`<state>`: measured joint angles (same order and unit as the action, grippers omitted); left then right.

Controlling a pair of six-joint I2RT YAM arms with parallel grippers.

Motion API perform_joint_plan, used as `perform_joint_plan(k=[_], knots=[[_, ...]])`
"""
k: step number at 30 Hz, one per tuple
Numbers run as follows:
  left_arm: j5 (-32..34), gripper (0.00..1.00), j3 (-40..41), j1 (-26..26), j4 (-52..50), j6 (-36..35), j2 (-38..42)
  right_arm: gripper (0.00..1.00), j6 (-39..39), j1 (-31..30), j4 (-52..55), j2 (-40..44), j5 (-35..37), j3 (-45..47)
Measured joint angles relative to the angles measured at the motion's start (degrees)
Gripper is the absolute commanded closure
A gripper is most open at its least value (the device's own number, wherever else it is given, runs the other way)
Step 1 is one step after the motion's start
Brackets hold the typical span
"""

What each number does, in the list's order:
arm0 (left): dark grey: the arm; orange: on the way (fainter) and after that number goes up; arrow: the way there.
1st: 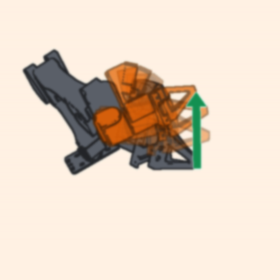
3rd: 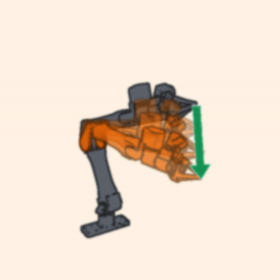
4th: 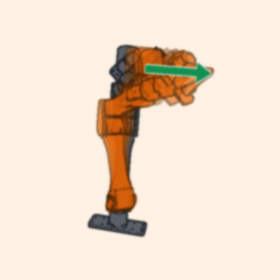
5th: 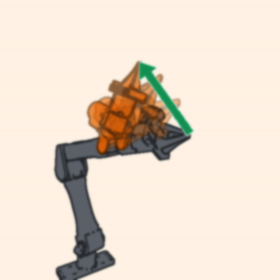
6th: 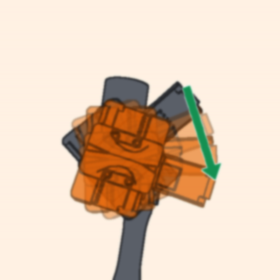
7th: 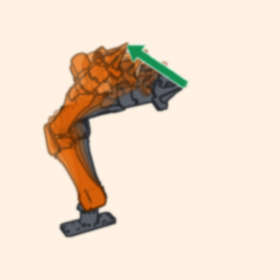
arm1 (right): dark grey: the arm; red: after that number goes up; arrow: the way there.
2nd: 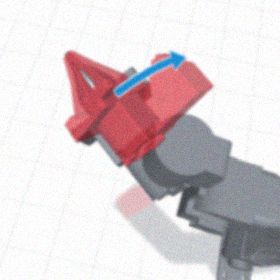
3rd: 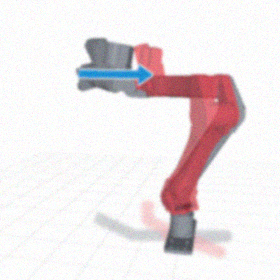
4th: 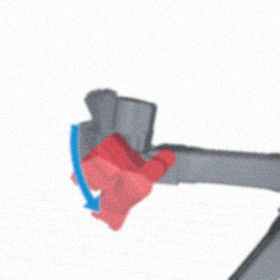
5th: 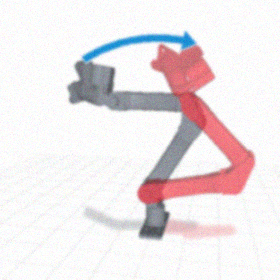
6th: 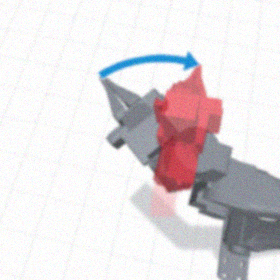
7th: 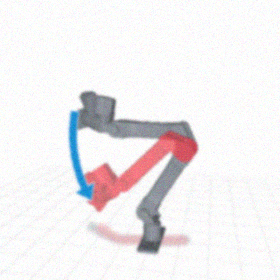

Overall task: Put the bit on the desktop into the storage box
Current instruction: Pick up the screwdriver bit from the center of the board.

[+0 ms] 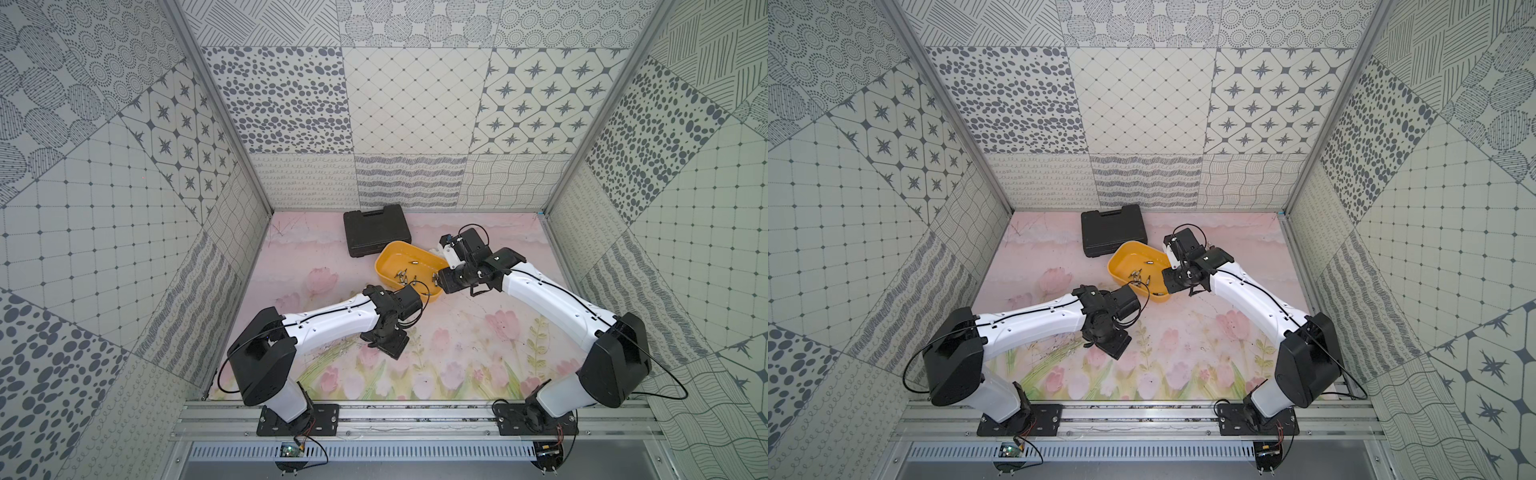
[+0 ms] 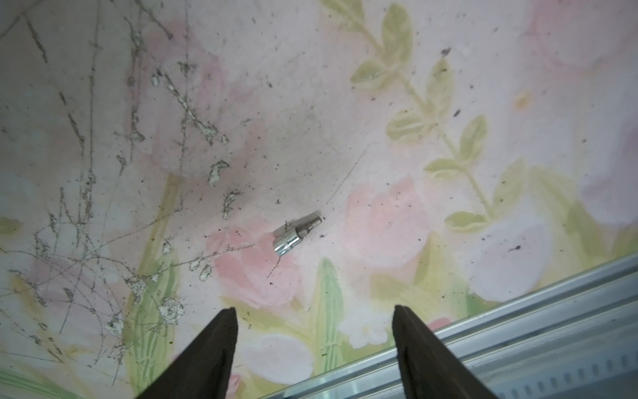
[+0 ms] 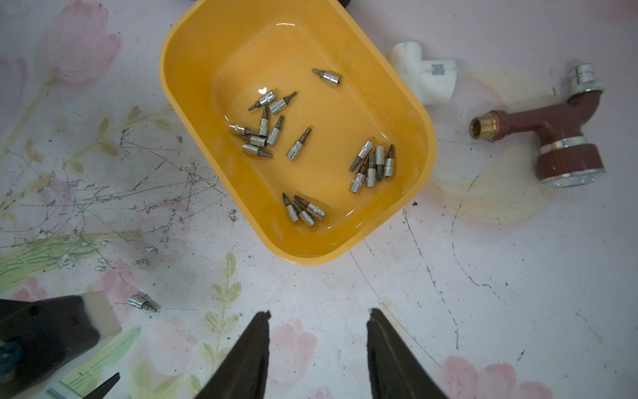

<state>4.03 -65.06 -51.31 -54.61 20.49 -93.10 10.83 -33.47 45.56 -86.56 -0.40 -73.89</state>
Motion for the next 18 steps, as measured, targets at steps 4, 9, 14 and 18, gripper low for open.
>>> perform_joint_plan(k=[4, 9, 14, 18], knots=[[1.0, 0.33, -1.2, 0.0, -1.9, -3.2, -3.2, 0.32, 0.9, 0.7, -0.5, 3.0, 0.0, 1.6], [1.0, 0.41, -2.9, 0.3, -2.7, -6.8, -6.5, 0.19, 2.3, 2.3, -1.2, 8.1, -0.2, 4.7], [0.7, 0.48, -4.0, 1.3, -3.1, -9.8, -8.9, 0.14, 3.8, 5.2, -2.4, 13.4, -1.1, 8.5], [0.2, 0.53, -4.8, 2.6, -3.4, -12.0, -10.3, 0.13, 4.7, 7.4, -2.7, 16.1, -2.2, 10.6]])
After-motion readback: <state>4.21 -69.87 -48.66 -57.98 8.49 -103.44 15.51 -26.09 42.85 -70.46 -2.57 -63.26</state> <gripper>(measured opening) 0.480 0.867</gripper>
